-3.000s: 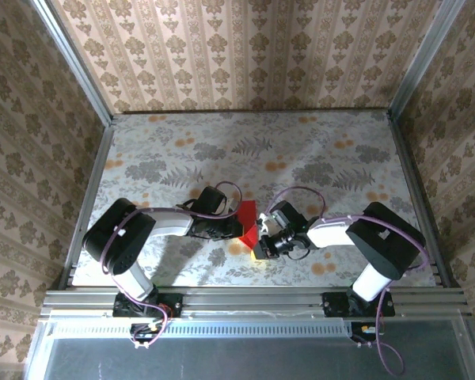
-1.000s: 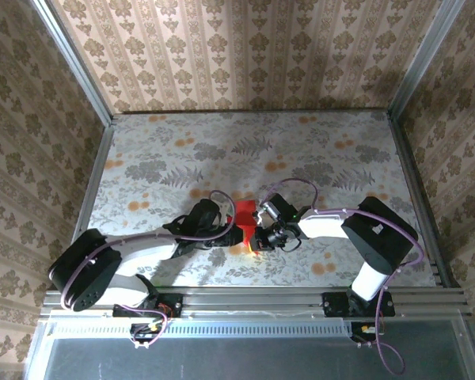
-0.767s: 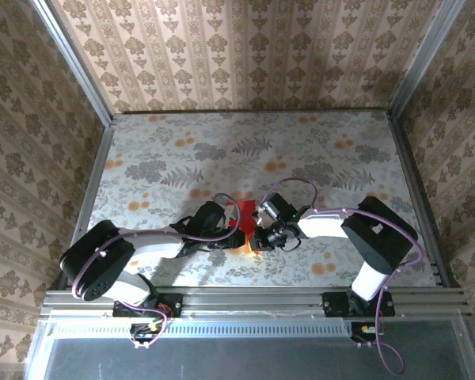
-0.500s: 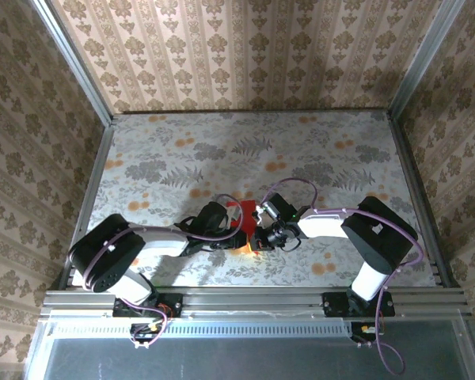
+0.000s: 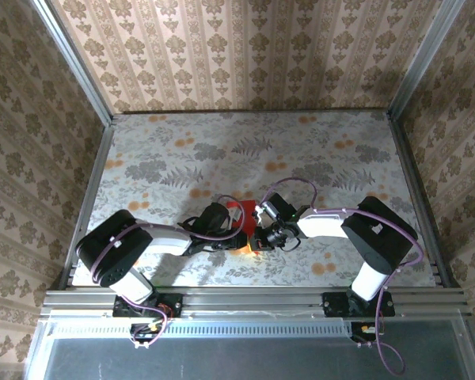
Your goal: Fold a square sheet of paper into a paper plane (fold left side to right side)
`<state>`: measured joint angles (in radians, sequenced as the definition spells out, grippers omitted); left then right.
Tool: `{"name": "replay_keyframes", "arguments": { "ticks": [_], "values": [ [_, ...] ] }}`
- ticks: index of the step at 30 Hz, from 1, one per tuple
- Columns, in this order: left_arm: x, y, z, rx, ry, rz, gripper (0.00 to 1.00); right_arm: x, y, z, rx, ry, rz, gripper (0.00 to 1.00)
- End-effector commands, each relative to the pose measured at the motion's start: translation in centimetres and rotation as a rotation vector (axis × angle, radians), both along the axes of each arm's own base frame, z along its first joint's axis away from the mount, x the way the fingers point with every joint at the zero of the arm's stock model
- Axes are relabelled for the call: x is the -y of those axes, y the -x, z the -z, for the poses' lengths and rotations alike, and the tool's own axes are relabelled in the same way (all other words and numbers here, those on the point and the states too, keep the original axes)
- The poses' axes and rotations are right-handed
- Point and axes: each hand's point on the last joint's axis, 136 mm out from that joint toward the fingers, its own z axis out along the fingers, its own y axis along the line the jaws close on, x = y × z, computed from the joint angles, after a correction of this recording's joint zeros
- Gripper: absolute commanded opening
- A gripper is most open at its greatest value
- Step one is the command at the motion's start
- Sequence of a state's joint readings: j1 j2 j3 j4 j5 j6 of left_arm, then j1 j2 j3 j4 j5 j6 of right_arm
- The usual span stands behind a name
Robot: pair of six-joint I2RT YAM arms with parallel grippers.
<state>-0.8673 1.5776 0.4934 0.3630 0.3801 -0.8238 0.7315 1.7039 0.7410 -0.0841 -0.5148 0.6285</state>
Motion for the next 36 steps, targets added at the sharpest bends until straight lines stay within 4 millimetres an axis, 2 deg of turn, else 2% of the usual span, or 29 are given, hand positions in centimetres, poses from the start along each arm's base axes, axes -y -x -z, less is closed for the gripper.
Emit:
{"name": "replay_keyframes", "arguments": {
  "ticks": [1,7,22,26,30,36],
  "values": [
    [-1.9,-0.5,2.2,-0.034,-0.104,-0.062,0.00,7.3,3.1,6.5,-0.088,0.384,0.037,0.00],
    [-3.3,-1.8,2.2,-0.024,-0.114,-0.091,0.00,7.3,3.2,6.5,-0.089,0.385,0.035,0.00],
    [-7.6,-7.2,1.6,0.015,-0.099,-0.202,0.00,6.8,3.0,6.3,-0.088,0.366,0.029,0.00],
    [-7.7,-7.9,0.2,0.038,-0.082,-0.200,0.00,6.4,2.9,6.1,-0.088,0.349,0.029,0.00],
    [-8.0,-8.2,-2.0,0.077,-0.078,-0.196,0.00,6.1,2.8,5.9,-0.087,0.335,0.030,0.00],
    [-8.2,-7.1,-6.0,0.161,-0.034,-0.161,0.00,5.8,2.5,5.8,-0.082,0.320,0.033,0.00]
  ]
}}
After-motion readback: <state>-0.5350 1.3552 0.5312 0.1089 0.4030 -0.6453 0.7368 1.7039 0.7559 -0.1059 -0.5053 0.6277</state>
